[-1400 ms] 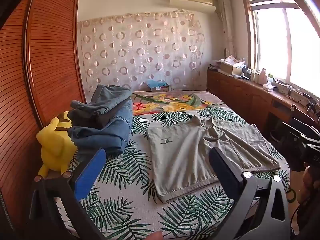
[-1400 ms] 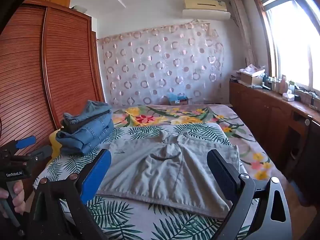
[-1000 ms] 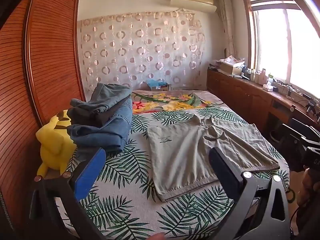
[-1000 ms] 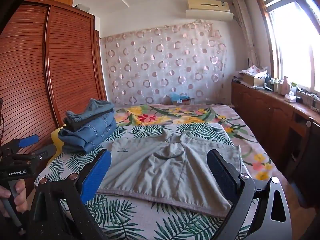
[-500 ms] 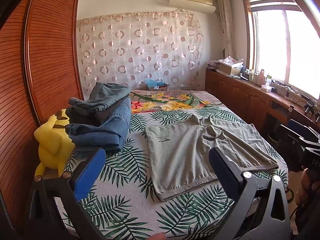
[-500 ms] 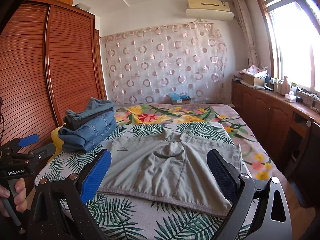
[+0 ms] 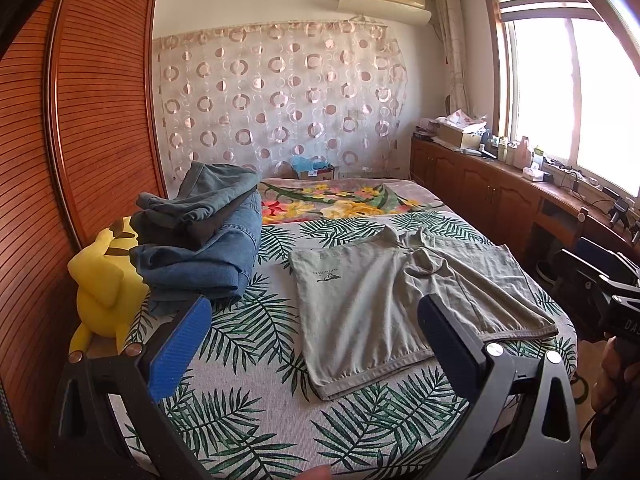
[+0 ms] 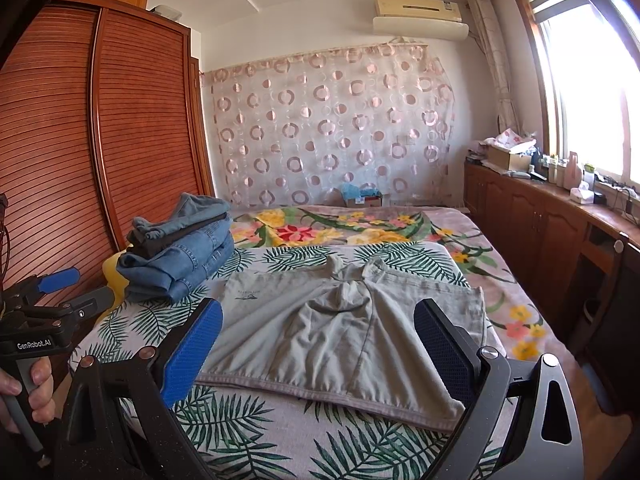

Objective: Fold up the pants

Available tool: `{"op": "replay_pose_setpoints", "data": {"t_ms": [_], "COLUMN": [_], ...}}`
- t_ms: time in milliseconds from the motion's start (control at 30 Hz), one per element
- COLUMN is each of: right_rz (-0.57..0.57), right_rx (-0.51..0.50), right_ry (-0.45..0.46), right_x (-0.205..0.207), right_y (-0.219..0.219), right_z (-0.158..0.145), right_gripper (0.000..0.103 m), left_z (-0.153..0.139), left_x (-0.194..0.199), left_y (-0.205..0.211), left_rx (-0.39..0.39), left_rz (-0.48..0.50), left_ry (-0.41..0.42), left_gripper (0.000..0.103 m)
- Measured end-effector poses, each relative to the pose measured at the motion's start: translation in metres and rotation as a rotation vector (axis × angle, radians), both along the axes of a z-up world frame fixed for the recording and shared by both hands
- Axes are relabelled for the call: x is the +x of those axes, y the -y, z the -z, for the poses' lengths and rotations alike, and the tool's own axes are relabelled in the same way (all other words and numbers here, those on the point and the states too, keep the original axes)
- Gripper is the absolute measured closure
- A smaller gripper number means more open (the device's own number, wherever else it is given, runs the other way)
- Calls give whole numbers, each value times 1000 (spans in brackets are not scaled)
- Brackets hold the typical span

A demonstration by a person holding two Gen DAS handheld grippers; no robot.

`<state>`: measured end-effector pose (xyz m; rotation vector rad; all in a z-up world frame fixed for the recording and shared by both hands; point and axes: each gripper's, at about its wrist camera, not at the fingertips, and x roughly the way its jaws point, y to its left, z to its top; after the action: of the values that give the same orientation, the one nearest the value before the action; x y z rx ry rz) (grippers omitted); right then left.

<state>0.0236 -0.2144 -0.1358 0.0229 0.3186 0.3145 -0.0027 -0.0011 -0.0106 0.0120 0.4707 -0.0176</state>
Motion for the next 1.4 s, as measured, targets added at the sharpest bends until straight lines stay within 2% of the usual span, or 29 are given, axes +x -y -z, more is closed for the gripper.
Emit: {"op": "replay_pose_setpoints", "data": {"t_ms": [1400], "right_rz": [1], "right_rx": [3], "right_ry": [3], "right_x": [0], "right_y": [1], "right_z": [-2], "right_gripper": [6], "left_z": [-2], "left_x": [1], "left_y": [2], "left_rx": [2], "left_rz": [6], "left_ry": [0], "left_gripper": [0]}}
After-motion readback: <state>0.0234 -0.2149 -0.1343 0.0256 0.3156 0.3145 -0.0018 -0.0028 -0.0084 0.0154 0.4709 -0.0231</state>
